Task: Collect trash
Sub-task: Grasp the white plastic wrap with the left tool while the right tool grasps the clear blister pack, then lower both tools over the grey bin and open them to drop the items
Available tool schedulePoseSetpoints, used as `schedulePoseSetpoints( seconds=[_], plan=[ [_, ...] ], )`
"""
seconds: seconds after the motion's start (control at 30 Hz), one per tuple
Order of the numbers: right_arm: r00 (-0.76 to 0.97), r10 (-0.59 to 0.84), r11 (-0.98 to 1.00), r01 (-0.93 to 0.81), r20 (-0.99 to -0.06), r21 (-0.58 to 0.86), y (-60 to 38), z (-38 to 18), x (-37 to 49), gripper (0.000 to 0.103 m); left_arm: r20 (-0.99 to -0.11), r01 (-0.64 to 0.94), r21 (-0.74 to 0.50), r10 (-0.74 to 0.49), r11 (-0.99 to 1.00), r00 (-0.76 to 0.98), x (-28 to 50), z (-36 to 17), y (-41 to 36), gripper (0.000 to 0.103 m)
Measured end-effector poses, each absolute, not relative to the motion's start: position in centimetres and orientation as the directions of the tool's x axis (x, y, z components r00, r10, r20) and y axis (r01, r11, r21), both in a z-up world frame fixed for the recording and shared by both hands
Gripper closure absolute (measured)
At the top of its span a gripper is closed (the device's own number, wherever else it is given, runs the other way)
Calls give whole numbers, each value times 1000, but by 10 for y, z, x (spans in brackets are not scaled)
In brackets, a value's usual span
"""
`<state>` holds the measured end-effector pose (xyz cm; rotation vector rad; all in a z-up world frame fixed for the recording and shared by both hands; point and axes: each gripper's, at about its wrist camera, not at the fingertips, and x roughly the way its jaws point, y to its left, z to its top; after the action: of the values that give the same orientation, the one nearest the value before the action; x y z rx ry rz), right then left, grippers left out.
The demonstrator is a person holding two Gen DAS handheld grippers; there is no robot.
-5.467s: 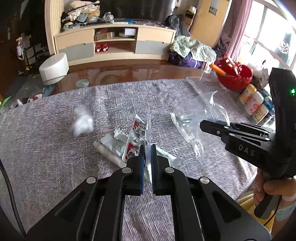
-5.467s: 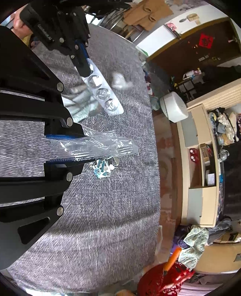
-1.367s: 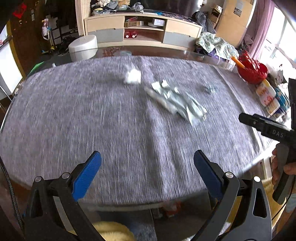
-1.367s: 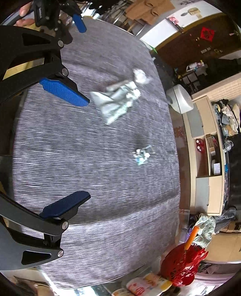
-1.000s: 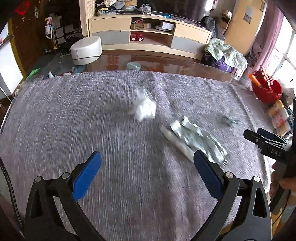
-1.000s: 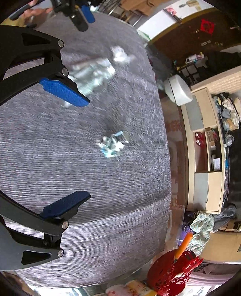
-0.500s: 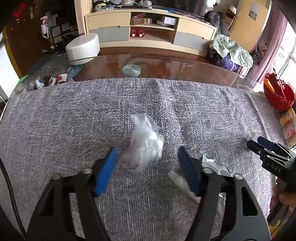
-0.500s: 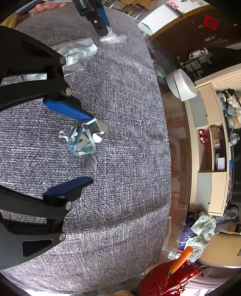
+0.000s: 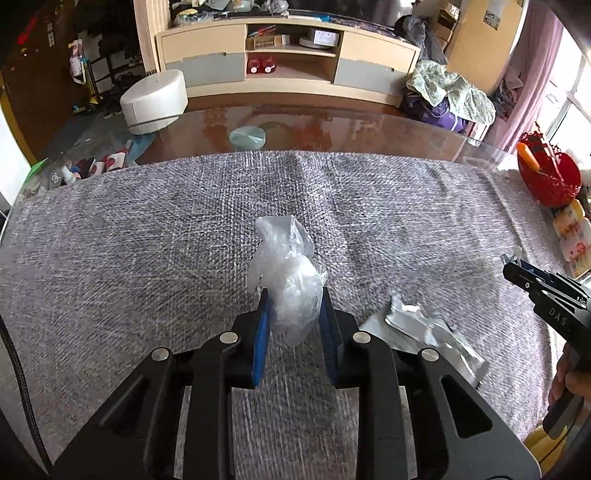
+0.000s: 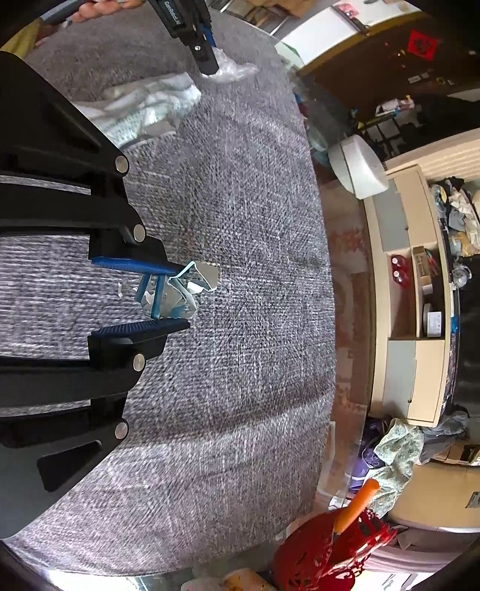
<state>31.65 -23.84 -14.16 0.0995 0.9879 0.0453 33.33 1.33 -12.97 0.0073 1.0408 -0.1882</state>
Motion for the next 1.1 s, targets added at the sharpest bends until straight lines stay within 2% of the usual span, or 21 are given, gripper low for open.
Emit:
schedulePoseSetpoints(
  seconds=[0.27, 0.57, 1.1],
  plan=[
    [567, 118, 992, -26, -815, 126, -232, -111, 271, 78, -823, 177, -78, -164, 981, 543, 285, -86, 10, 80],
    [597, 171, 985, -74, -784, 159, -225, -75, 202, 78, -795, 216, -63, -180, 974, 579, 197, -50, -8, 80],
    [602, 204, 977, -78, -772, 198, -225, -84, 80, 78, -801, 264, -106, -240, 959, 549, 50, -74, -20, 80]
  ],
)
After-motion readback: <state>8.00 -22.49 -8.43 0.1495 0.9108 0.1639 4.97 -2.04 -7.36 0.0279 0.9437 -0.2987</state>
